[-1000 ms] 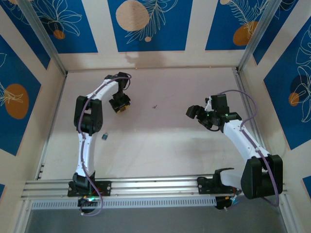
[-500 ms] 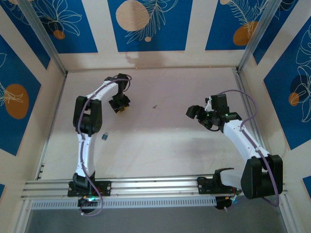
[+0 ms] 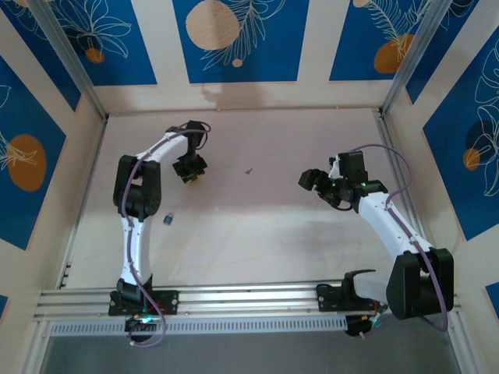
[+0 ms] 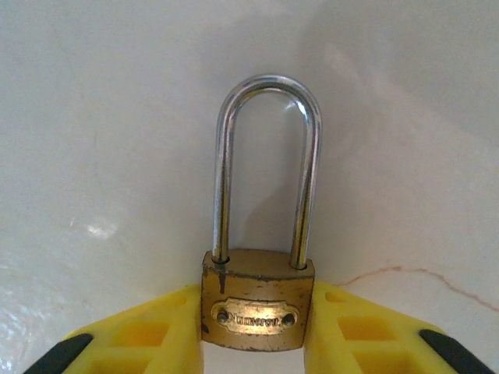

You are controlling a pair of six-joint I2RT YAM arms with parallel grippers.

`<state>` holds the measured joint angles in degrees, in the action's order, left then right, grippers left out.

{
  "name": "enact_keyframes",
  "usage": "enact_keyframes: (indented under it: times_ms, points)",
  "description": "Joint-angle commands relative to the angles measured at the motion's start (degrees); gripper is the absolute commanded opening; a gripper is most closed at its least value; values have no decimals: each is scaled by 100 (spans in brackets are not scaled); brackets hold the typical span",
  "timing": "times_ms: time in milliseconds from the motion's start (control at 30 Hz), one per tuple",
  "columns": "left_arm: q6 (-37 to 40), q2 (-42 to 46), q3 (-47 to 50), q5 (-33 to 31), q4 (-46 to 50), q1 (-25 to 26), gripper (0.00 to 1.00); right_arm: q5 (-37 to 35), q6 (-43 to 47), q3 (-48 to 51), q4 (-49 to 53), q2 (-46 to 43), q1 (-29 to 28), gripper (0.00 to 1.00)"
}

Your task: Unlock with the key

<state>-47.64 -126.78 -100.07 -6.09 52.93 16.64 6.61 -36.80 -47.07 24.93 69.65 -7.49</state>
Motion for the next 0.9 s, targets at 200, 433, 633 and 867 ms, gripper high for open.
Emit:
enact_keyframes:
  times_ms: [200, 433, 633, 867]
  points:
    - [-13, 730, 769, 144, -167, 150, 30, 60, -34, 98, 74, -26, 11, 82]
    - [-307, 1619, 2132, 365, -780, 666, 30, 62, -34, 144, 30, -21, 5, 82]
    - [-732, 2174, 3093, 318, -1234, 1306, 30, 60, -13, 312, -15, -127, 10, 82]
    - [-1338, 2339, 3749, 402, -1717, 2231, 30, 35, 27, 339, 33, -120, 19, 82]
